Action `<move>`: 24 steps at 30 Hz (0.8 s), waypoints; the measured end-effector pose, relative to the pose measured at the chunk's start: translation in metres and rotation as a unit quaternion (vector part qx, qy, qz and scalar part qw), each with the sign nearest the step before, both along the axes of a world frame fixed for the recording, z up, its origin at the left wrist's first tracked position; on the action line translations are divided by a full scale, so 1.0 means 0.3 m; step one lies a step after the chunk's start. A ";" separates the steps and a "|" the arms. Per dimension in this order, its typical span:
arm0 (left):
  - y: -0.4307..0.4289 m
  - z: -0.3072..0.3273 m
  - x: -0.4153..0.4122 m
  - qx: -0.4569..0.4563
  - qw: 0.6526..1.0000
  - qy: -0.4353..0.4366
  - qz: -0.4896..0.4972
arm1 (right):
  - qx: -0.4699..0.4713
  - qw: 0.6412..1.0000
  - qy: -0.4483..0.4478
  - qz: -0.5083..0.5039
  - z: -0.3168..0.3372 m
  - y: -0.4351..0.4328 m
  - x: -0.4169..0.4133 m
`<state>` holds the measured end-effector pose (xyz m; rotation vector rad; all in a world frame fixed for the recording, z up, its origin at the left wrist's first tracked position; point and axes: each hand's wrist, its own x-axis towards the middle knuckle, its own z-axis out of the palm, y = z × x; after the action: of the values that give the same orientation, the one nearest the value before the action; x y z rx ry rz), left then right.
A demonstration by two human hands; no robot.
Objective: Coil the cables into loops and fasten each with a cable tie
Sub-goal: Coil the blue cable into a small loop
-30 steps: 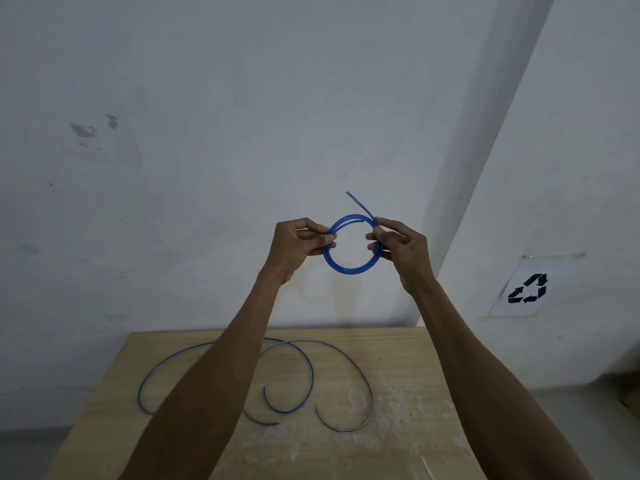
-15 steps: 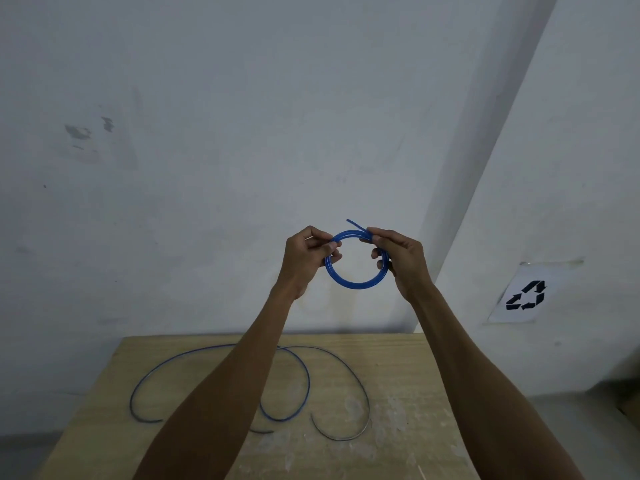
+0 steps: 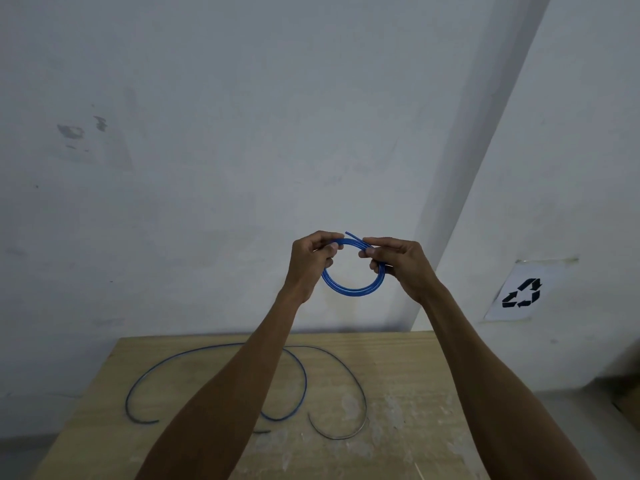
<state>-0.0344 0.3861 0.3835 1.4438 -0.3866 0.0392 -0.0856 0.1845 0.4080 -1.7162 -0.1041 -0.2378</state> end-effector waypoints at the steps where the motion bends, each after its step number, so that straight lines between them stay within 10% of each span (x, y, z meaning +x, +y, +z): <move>1: -0.006 0.002 -0.003 -0.002 1.000 -0.001 0.001 | 0.003 1.000 -0.004 -0.001 -0.001 0.003 -0.002; 24: -0.102 0.003 -0.055 -0.030 0.997 -0.042 0.050 | -0.008 0.997 -0.076 -0.030 -0.040 -0.005 -0.026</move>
<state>-0.0510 0.3554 0.3844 1.4051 -0.3795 0.1908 -0.0935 0.1830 0.3961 -1.7170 -0.1681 -0.4128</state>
